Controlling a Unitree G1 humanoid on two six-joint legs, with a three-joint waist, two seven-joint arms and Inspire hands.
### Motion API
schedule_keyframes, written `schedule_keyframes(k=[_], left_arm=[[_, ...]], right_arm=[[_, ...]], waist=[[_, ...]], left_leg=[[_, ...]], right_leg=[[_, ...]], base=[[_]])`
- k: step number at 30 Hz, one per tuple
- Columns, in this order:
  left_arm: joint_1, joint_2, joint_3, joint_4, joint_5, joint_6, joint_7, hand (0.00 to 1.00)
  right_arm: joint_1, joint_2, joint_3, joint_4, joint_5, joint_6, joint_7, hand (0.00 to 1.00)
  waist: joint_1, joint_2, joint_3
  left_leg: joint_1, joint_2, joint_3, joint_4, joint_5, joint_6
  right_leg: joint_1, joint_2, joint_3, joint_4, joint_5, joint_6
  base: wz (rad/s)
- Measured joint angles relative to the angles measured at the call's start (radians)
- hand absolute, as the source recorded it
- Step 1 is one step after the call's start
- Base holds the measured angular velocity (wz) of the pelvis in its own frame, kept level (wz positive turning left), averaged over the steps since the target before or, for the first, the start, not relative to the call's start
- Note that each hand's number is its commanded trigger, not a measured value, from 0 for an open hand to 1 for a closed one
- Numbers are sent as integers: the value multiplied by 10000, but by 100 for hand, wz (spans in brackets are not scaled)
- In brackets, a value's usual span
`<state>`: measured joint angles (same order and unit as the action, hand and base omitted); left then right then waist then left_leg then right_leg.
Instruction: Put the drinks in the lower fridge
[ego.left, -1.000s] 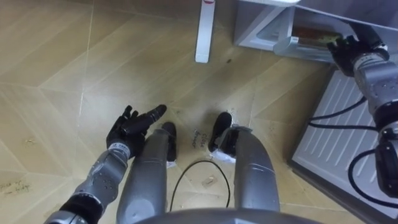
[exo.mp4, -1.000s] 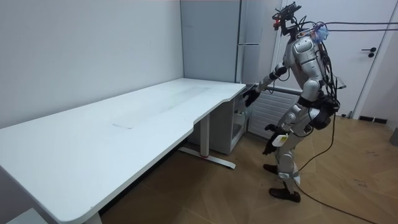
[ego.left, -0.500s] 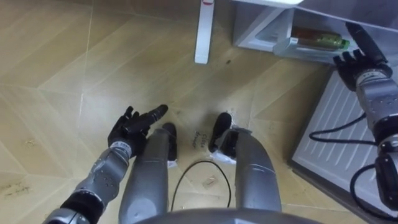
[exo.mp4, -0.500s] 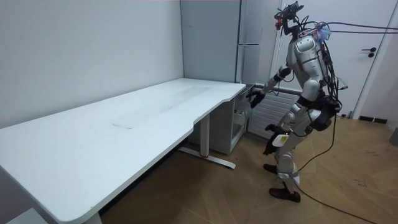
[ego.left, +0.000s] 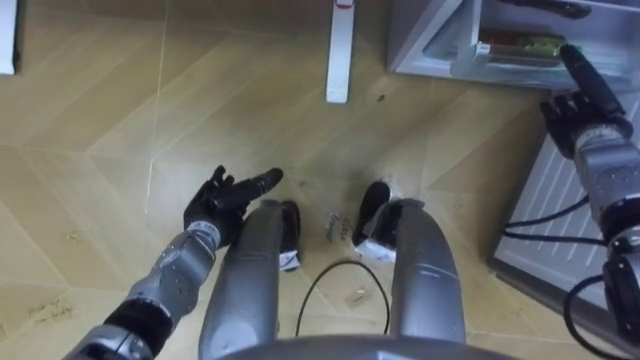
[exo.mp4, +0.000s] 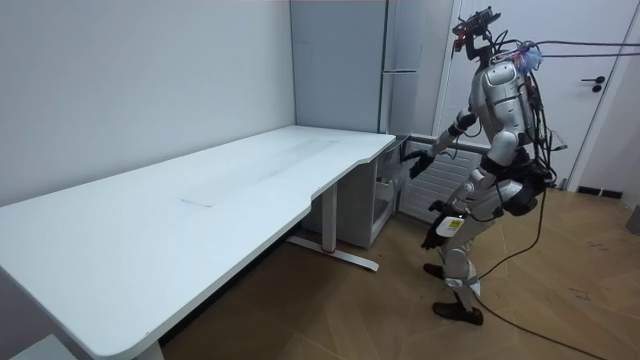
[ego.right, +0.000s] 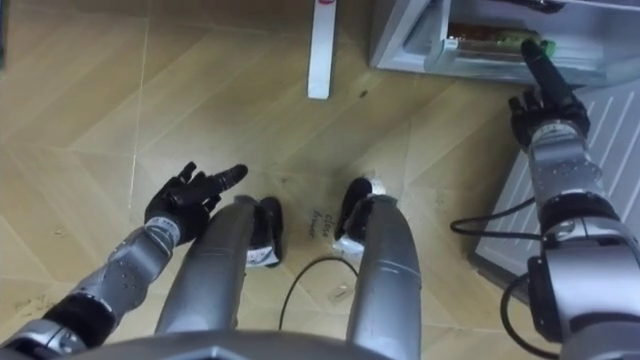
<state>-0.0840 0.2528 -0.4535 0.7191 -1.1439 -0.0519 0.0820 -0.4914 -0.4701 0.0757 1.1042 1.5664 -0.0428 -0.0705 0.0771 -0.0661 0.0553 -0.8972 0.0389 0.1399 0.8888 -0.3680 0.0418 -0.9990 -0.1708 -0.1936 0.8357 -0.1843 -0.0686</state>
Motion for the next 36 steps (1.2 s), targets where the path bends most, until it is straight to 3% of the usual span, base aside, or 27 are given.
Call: schedule_keyframes(k=[8, 15, 22, 30, 36], left_arm=[[-251, 121, 0, 81, -728, 14, 32, 0], [-392, 180, 125, 211, -1110, -37, -343, 0], [-636, 377, 61, 118, -1208, -93, -498, 0], [-904, 807, -196, -280, -1468, -195, -208, 0], [-944, 869, -410, -410, -1904, -225, -253, 0]], right_arm=[[-39, -6, -86, 189, 136, 6, 201, 0], [-478, -28, -243, 201, 436, -3, 581, 0], [-1180, -202, -243, -213, 474, -146, 802, 0], [-1214, -347, -200, -798, 450, -566, 698, 0], [-1258, -349, -178, -970, 506, -657, 493, 0]], waist=[[-147, -4, 1], [-207, 9, 5], [-216, 470, 2], [-246, 581, 6], [-270, 608, 13]], left_leg=[[-484, 11, 129, 105, 9, 2], [-1079, 16, 232, 937, -366, 42], [-2496, -22, 209, 2810, -1014, 250], [-3308, -146, 282, 3492, -1140, 296], [-3376, -143, 315, 3518, -1131, 278]], right_leg=[[-583, -3, 84, 175, 52, -70], [-1284, -216, 179, 1110, -321, -126], [-2712, -665, 273, 2923, -891, -145], [-3626, -899, 456, 3620, -949, -116], [-3730, -1070, 475, 3722, -1036, -107]], base=[[-2], [-1], [8], [3], [1]])
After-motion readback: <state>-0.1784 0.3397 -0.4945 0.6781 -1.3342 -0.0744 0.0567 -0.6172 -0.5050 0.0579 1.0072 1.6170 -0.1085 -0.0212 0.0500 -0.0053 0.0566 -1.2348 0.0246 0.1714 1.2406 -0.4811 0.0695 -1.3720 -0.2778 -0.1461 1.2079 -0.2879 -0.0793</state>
